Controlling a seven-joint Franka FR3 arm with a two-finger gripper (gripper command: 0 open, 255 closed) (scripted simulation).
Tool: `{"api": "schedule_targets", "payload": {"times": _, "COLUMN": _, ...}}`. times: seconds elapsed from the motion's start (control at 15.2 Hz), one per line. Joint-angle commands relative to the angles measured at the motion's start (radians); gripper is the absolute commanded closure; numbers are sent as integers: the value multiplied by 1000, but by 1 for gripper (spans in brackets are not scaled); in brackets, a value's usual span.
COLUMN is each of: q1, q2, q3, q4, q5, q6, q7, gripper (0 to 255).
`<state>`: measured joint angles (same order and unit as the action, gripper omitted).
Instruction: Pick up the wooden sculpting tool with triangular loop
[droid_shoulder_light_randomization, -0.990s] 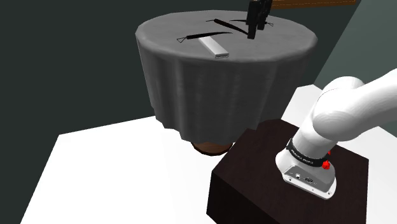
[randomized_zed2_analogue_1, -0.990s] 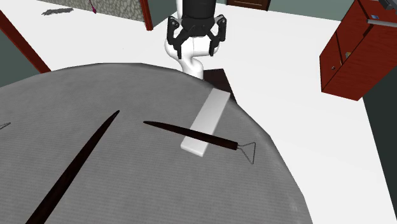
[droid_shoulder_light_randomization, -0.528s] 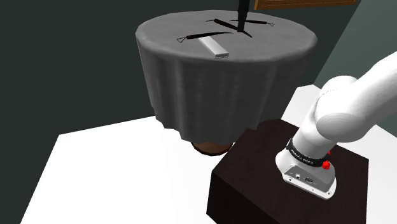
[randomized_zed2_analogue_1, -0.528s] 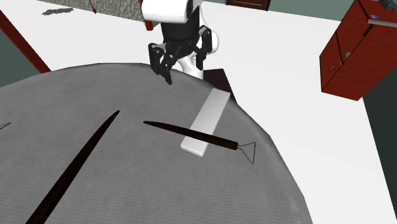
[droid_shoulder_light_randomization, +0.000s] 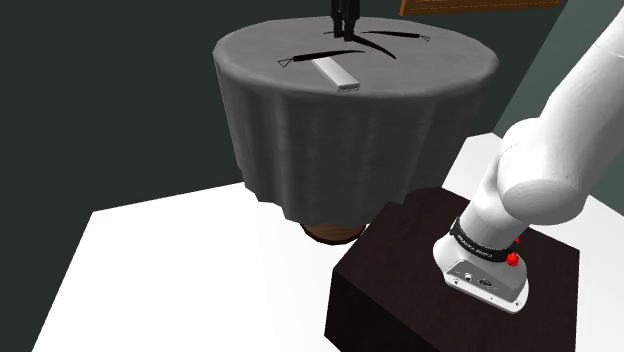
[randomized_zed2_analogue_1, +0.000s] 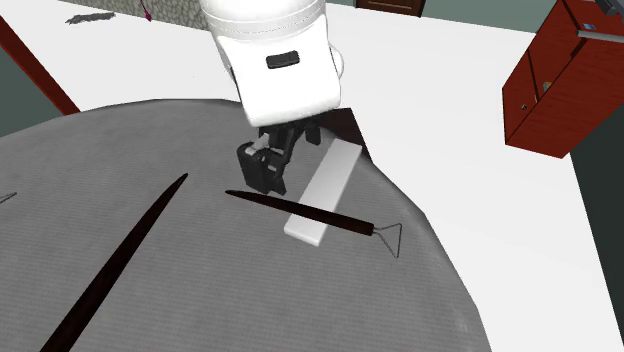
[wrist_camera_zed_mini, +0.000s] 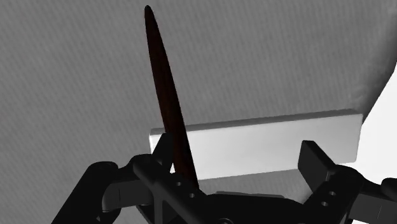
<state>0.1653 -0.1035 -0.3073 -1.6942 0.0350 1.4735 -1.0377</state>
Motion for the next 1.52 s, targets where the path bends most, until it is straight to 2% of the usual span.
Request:
{"api": "schedule_targets", "payload": {"times": 0.0, "q1": -1, "q2": 112, "q3": -21, "q4": 117, "q5": 42, "q6": -35, "q7": -138, "gripper": 0}}
{"api": "schedule_targets", "payload": {"times": 0.13, "q1": -8, "q2": 208, "q3": -21, "q4": 228, "q5": 80, "q6": -77, "q7": -237, "gripper": 0}}
{"api": "schedule_targets", "payload": {"times": 0.73, "q1": -5, "q2": 184, "q3": -15, "q4": 96, "q5": 72, "q6": 33, "q7": -240, "gripper": 0}}
{"api": "schedule_targets", "payload": {"times": 0.79, "q1": -5, "q2": 183, "q3": -15, "q4": 93, "q5": 71, "q6": 35, "q7": -240, "gripper": 255}}
{"api": "schedule_targets", "payload": {"times": 1.45, "q1": -5, "q2": 186, "q3": -15, "q4": 112, "q5": 72, "q6": 19, "q7": -239, "gripper": 255}}
